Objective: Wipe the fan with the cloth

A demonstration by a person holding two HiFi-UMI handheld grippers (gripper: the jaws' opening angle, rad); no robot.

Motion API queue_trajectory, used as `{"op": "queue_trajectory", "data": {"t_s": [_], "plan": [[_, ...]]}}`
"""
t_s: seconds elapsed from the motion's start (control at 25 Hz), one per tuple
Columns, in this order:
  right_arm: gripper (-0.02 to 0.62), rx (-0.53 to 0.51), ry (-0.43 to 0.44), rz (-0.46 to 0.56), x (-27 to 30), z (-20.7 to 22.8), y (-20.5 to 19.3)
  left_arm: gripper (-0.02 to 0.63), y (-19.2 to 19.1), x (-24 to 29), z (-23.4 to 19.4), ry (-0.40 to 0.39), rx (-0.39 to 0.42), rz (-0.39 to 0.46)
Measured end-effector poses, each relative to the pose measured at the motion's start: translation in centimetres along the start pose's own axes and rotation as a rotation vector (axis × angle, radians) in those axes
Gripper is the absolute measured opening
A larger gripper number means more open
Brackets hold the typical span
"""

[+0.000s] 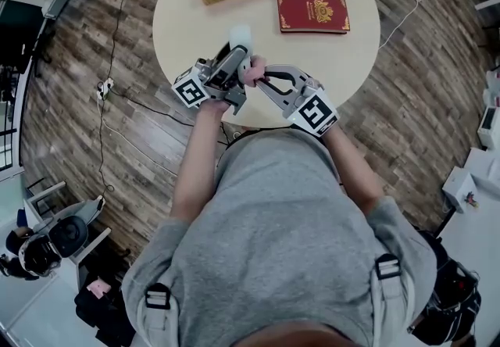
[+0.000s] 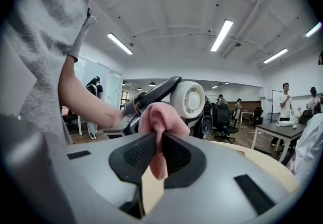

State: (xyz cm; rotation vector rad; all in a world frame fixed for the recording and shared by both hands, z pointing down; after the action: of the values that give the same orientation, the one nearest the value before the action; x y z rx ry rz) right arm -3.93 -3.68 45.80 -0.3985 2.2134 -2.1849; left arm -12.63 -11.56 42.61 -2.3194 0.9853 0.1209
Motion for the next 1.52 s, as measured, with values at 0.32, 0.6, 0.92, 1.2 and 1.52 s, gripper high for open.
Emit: {"op": "queue_trajectory", "data": {"t_s": [0.32, 0.6, 0.92, 1.2, 1.52], "plan": [[0.044, -0.058, 0.038, 0.005, 1.4, -0.6, 1.6, 0.370, 0.4, 0.0, -1.5, 0.134, 0.086, 0.012], [0.043, -0.057, 0.107, 0.004, 2.7, -1.0, 2.1, 0.368, -0.3, 0.7, -1.9, 0.180, 0.146, -0.041], [0.041, -0.038, 0.039, -0.043, 2.8, -0.2, 2.2, 0.368, 0.2, 1.2, -0.4, 0.196, 0.293, -0.090], [0.040, -0.125, -0.142, -0.136, 1.7, 1.4, 1.6, 0.368, 1.5, 0.6, -0.2, 0.214, 0.287, -0.033], [0.041, -0.101, -0.293, -0.087, -0.2, 4.6, 2.1, 0.368, 0.9, 0.6, -0.2, 0.153, 0.147, 0.002]]}}
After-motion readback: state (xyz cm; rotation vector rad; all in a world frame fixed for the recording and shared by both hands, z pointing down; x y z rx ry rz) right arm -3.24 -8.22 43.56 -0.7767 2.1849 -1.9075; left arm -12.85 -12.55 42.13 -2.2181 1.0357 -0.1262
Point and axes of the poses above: the fingertips, and each gripper's own axes: x forward along the fingers, z to its right, y out of its top, the point moved 4 cm from there along -x, backward along the fingers, and after that the axes turned 14 degrees about y, right-handed, at the moved point
